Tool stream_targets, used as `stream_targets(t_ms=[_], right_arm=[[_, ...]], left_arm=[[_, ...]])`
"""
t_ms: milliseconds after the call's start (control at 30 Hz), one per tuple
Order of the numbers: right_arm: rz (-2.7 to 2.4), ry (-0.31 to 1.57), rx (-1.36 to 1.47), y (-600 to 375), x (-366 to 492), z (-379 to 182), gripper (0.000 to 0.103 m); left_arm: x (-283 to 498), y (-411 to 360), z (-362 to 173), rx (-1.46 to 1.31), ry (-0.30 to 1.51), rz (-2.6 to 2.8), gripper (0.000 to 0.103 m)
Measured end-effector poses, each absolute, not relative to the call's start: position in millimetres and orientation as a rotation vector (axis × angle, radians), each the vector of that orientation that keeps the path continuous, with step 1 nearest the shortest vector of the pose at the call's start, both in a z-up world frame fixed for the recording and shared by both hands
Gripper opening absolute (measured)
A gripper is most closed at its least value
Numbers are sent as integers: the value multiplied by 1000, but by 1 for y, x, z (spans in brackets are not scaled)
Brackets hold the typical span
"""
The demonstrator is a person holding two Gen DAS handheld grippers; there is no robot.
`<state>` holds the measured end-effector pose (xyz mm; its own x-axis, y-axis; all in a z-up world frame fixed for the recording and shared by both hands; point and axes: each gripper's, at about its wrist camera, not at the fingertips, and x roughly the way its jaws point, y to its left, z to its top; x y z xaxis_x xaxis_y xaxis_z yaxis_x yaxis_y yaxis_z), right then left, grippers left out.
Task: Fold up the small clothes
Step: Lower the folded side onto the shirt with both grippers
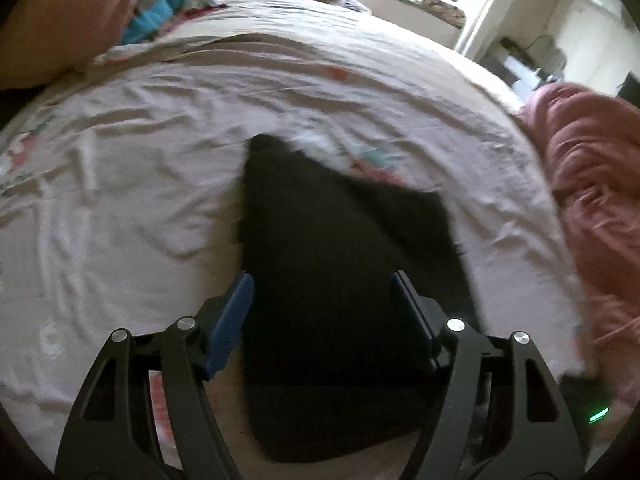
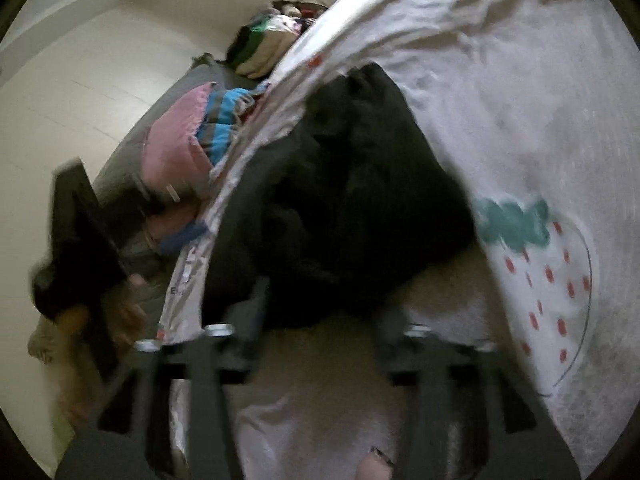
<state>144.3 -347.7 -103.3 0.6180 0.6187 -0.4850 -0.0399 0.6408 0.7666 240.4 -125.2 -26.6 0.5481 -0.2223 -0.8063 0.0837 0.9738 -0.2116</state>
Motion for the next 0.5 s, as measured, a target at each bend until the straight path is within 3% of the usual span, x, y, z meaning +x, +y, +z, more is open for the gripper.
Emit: stream_targets(t_ms=[233,300,333,367,500], right_arm=[[423,853,814,-359,191,-98,65],[438,862,793,-361,204,-99,57],[441,868,751,-358,208,-97,33],[454,870,716,-355,213,-94,24],[462,816,586,-353,211,-69,20]], left_arm=[[229,-108,-52,-180,997,-190,62],[229,-111,-50,-165,999,-197,62],[229,-114,-49,-152,993,-195,62],[228,-116,-48,-146,993,-199,62],[224,-127,-47,-124,988,-215,62]])
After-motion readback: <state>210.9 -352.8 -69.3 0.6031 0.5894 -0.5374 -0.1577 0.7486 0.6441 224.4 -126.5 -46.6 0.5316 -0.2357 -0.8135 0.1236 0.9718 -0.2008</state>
